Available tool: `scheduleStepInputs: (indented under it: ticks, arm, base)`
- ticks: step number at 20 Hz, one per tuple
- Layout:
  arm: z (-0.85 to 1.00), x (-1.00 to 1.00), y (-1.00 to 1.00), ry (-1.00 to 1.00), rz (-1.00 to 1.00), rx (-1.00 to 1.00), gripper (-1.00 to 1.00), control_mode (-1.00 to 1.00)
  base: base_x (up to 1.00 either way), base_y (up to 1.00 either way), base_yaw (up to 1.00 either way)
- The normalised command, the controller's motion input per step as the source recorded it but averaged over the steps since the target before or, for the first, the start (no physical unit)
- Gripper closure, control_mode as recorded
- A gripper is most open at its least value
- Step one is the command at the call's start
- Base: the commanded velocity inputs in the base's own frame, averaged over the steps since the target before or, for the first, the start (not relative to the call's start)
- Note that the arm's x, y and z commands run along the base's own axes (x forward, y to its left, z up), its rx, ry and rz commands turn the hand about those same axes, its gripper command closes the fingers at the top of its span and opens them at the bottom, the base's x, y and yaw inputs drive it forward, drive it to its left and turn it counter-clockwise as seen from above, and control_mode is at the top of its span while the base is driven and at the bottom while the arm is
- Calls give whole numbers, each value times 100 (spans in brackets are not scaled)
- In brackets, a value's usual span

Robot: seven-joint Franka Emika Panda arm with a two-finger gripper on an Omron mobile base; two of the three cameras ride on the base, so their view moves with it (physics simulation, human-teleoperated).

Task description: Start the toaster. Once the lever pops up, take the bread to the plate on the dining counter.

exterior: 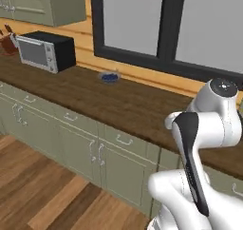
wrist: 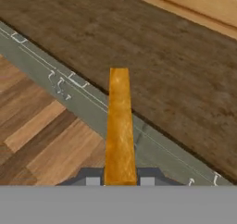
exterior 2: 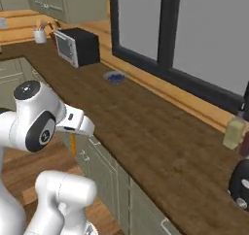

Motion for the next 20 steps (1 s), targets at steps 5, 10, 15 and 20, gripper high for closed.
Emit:
scheduleStepInputs:
  ticks: [5, 10, 15, 20]
  arm:
    - [0, 0, 0, 0, 0, 0, 100, 100]
    - [0, 0, 0, 0, 0, 0, 100, 100]
    - [0, 0, 0, 0, 0, 0, 100, 100]
    - [0, 0, 0, 0, 0, 0, 100, 100]
  base:
    - [-19, 13, 100]
    - [-25, 22, 100]
    - [-29, 49, 98]
    - [-31, 59, 97]
